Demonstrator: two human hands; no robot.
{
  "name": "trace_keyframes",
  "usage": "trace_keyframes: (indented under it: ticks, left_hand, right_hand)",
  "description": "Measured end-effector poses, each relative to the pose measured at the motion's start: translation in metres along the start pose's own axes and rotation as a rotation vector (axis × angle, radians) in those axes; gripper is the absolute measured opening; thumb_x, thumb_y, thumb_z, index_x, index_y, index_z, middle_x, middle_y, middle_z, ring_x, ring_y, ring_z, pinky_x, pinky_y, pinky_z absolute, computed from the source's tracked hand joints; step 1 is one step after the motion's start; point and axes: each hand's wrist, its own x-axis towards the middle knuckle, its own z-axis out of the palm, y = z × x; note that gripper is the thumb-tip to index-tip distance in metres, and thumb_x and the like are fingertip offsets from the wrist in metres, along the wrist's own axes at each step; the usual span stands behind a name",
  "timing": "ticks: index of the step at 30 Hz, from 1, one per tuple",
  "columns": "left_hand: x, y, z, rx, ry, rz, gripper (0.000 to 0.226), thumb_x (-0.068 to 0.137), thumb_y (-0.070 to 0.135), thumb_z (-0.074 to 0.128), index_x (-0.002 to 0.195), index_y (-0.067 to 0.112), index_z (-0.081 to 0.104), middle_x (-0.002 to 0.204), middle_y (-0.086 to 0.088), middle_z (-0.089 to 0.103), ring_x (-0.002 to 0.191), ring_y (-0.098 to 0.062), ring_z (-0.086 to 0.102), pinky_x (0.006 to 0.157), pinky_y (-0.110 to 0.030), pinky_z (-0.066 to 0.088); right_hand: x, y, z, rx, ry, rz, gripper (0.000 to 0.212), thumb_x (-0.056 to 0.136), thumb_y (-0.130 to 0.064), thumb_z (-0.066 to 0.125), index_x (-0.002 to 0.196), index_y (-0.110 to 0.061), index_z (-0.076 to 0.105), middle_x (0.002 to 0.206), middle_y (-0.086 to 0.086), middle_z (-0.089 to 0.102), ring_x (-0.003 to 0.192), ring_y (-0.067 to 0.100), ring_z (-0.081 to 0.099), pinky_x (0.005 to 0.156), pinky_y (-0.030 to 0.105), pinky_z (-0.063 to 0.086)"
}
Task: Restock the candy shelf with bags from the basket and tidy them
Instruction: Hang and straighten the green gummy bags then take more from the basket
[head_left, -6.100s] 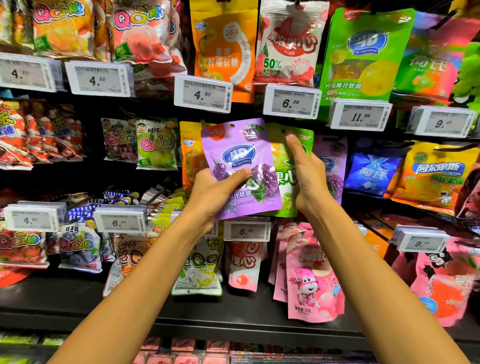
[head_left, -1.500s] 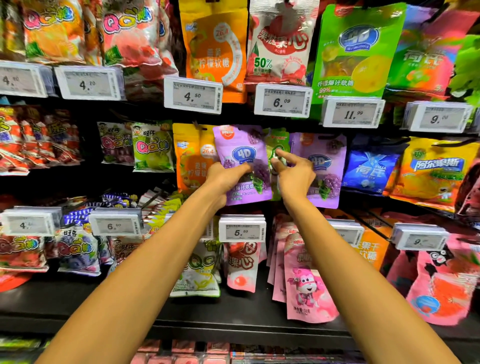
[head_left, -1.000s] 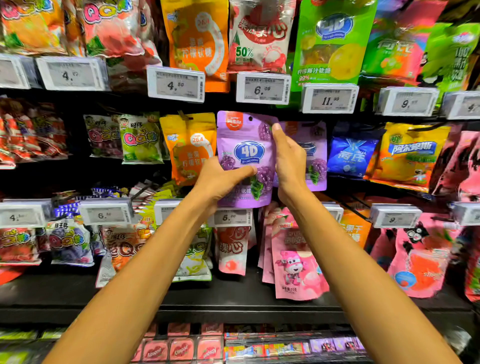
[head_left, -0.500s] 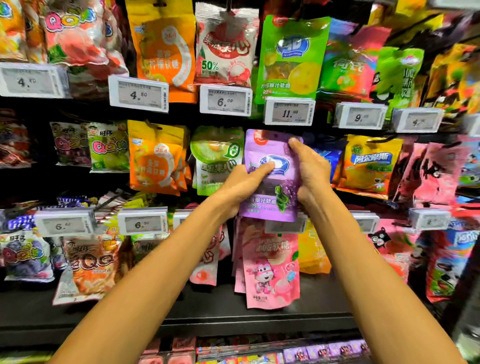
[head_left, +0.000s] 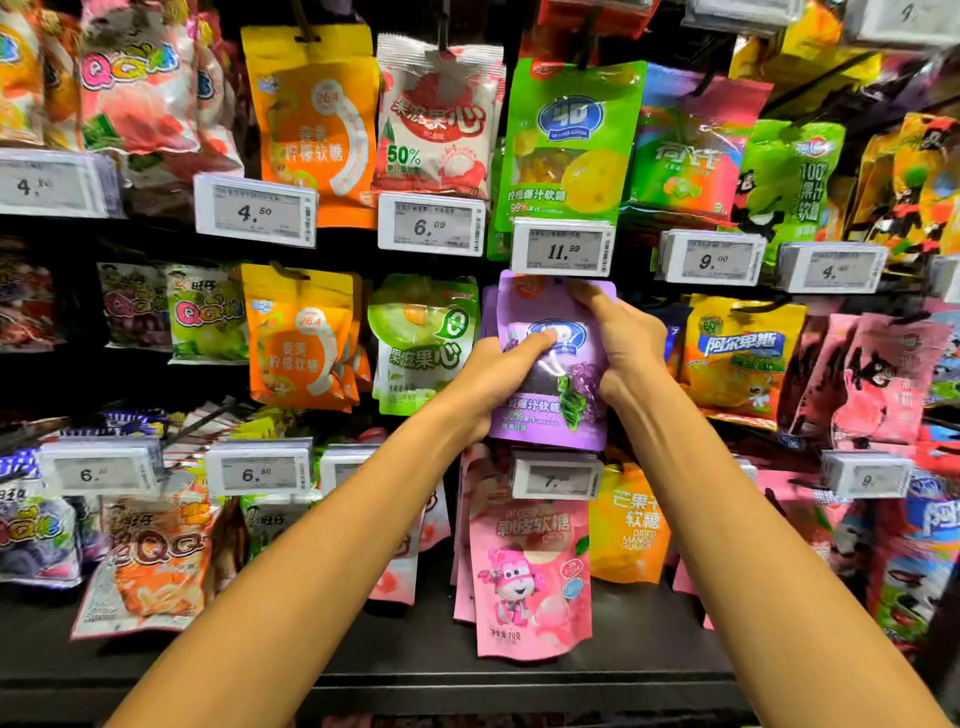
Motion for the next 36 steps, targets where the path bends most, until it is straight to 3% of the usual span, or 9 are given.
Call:
trace_keyframes:
  ticks: [3, 11, 16, 21, 24, 27, 32, 34, 36]
  left_hand:
    - [0.001, -0.001, 0.002, 0.007, -0.019, -0.018, 0.022, 0.087, 0.034, 0.068, 0.090, 0.013, 0.070, 0.074, -0.001, 0.076, 0.062, -0.014, 0.072, 0.054, -0.024, 0.057]
    - [0.003, 0.000, 0.002, -0.099, 0.023, 0.027, 0.015, 0.084, 0.029, 0.074, 0.086, 0.014, 0.070, 0.064, 0.003, 0.072, 0.053, -0.007, 0.066, 0.048, -0.016, 0.050]
    - [0.023, 0.015, 0.013, -0.269, 0.207, 0.051, 0.007, 0.088, 0.012, 0.067, 0.084, 0.016, 0.064, 0.087, -0.014, 0.064, 0.077, -0.024, 0.057, 0.070, -0.035, 0.048]
    - [0.046, 0.006, 0.013, -0.261, 0.338, -0.052, 0.010, 0.091, 0.005, 0.062, 0.098, 0.011, 0.067, 0.087, -0.010, 0.064, 0.061, -0.019, 0.055, 0.043, -0.022, 0.047]
    - [0.055, 0.003, 0.014, -0.267, 0.375, -0.042, 0.008, 0.090, 0.012, 0.067, 0.097, 0.008, 0.068, 0.089, -0.012, 0.063, 0.074, -0.022, 0.058, 0.062, -0.032, 0.054]
    - [0.061, 0.000, 0.014, -0.201, 0.394, -0.047, 0.024, 0.091, 0.013, 0.065, 0.113, 0.001, 0.066, 0.092, -0.014, 0.063, 0.064, -0.022, 0.058, 0.062, -0.032, 0.053]
    - [0.050, -0.003, 0.008, -0.018, 0.413, -0.025, 0.024, 0.089, 0.012, 0.068, 0.108, -0.002, 0.066, 0.087, -0.012, 0.061, 0.048, -0.011, 0.047, 0.031, -0.012, 0.035]
    - [0.040, -0.006, 0.005, 0.064, 0.408, 0.014, 0.018, 0.086, 0.008, 0.072, 0.102, 0.003, 0.065, 0.090, -0.012, 0.063, 0.050, -0.008, 0.052, 0.039, -0.011, 0.040]
    - [0.026, -0.010, 0.000, 0.127, 0.391, 0.070, 0.030, 0.083, 0.007, 0.073, 0.110, 0.004, 0.061, 0.101, -0.007, 0.063, 0.076, -0.011, 0.057, 0.065, -0.016, 0.046]
  right_hand:
    - [0.002, 0.000, -0.002, -0.019, 0.002, 0.012, 0.016, 0.070, -0.006, 0.082, 0.060, -0.010, 0.069, 0.059, 0.005, 0.070, 0.049, 0.018, 0.064, 0.057, 0.033, 0.058]
    - [0.006, 0.003, -0.001, -0.073, 0.019, -0.056, 0.018, 0.070, -0.007, 0.082, 0.057, -0.012, 0.069, 0.053, -0.002, 0.068, 0.043, 0.009, 0.060, 0.044, 0.020, 0.050]
    - [0.011, 0.015, 0.001, -0.118, 0.018, -0.061, 0.010, 0.074, -0.008, 0.079, 0.068, -0.010, 0.072, 0.065, 0.006, 0.069, 0.059, 0.019, 0.062, 0.065, 0.038, 0.059]
    - [0.020, 0.026, 0.001, -0.216, 0.030, -0.067, 0.011, 0.078, -0.014, 0.079, 0.069, -0.013, 0.071, 0.071, 0.008, 0.068, 0.066, 0.018, 0.061, 0.068, 0.039, 0.058]
    - [0.026, 0.030, 0.000, -0.316, 0.038, -0.073, 0.014, 0.078, -0.021, 0.079, 0.070, -0.013, 0.070, 0.074, 0.010, 0.067, 0.071, 0.019, 0.057, 0.071, 0.045, 0.056]
    - [0.032, 0.033, 0.002, -0.368, 0.039, -0.081, 0.018, 0.079, -0.027, 0.079, 0.074, -0.013, 0.070, 0.075, 0.011, 0.065, 0.073, 0.020, 0.053, 0.070, 0.046, 0.053]
    - [0.035, 0.042, -0.001, -0.415, 0.086, -0.093, 0.033, 0.078, -0.034, 0.080, 0.057, -0.020, 0.059, 0.053, -0.003, 0.054, 0.056, 0.014, 0.047, 0.050, 0.025, 0.041]
    - [0.034, 0.045, -0.005, -0.376, 0.112, -0.104, 0.018, 0.078, -0.028, 0.081, 0.077, -0.014, 0.070, 0.070, 0.003, 0.065, 0.065, 0.014, 0.058, 0.061, 0.025, 0.049]
    - [0.028, 0.046, -0.010, -0.399, 0.162, -0.132, 0.030, 0.078, -0.022, 0.080, 0.102, -0.008, 0.069, 0.087, 0.006, 0.068, 0.068, 0.009, 0.060, 0.061, 0.012, 0.048]
